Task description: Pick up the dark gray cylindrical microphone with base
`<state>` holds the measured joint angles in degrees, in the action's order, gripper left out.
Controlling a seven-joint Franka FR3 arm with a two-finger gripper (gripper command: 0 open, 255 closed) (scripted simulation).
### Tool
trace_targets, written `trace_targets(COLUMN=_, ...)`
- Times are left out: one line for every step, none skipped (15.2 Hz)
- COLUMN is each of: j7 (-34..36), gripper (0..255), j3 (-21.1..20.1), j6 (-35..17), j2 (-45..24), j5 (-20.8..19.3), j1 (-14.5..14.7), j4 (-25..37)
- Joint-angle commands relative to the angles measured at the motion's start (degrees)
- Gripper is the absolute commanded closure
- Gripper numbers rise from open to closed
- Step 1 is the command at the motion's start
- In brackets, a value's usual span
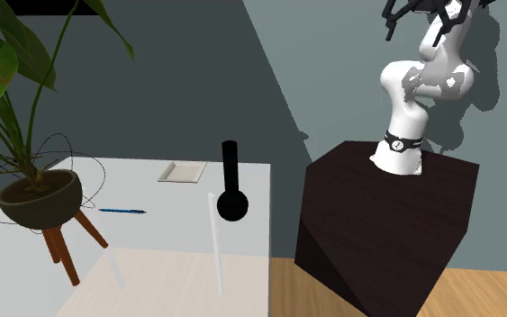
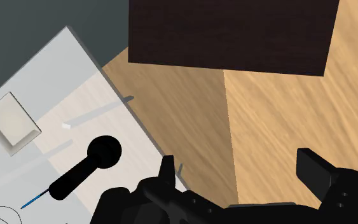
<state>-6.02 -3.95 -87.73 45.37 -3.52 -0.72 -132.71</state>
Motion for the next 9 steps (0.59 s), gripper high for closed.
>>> trace_targets(j7=0.0, gripper=0, j3=0.0, j6=0.0, j2=0.0, j5=0.0, j1=0.0, j4=0.0)
trace_targets(j7=-0.8, gripper=0, j3=0.9, j6=-1.5, j2=-0.8, j5=-0.6, j1=-0.4, j4=-0.6)
trace_targets(j7=-1.6, gripper=0, j3=1.8, j6=-3.0, j2=-1.7, j5=-1.1, j1=-0.7, j4=-1.1)
trace_targets(j7=-2.4, gripper=0, j3=2.7, j6=-4.6, j2=-2.6, j5=-1.7, j1=-1.1, j4=-1.6)
trace_targets(j7=-3.1, gripper=0, j3=3.6, j6=-6.1, j2=-3.7, j5=-2.2, j1=-1.5, j4=-2.0)
trace_targets(j7=-3.9, gripper=0, j3=4.5, j6=-7.6, j2=-4.8, j5=-2.7, j1=-1.8, j4=-2.3)
trace_targets(j7=-4.6, gripper=0, j3=5.4, j6=-9.2, j2=-5.9, j5=-3.2, j1=-2.2, j4=-2.5)
trace_targets(j7=-5.4, gripper=0, j3=6.3, j6=-10.7, j2=-7.2, j5=-3.6, j1=-2.5, j4=-2.7)
trace_targets(j7=-6.2, gripper=0, j3=7.2, j6=-12.2, j2=-8.5, j5=-4.0, j1=-2.9, j4=-2.8)
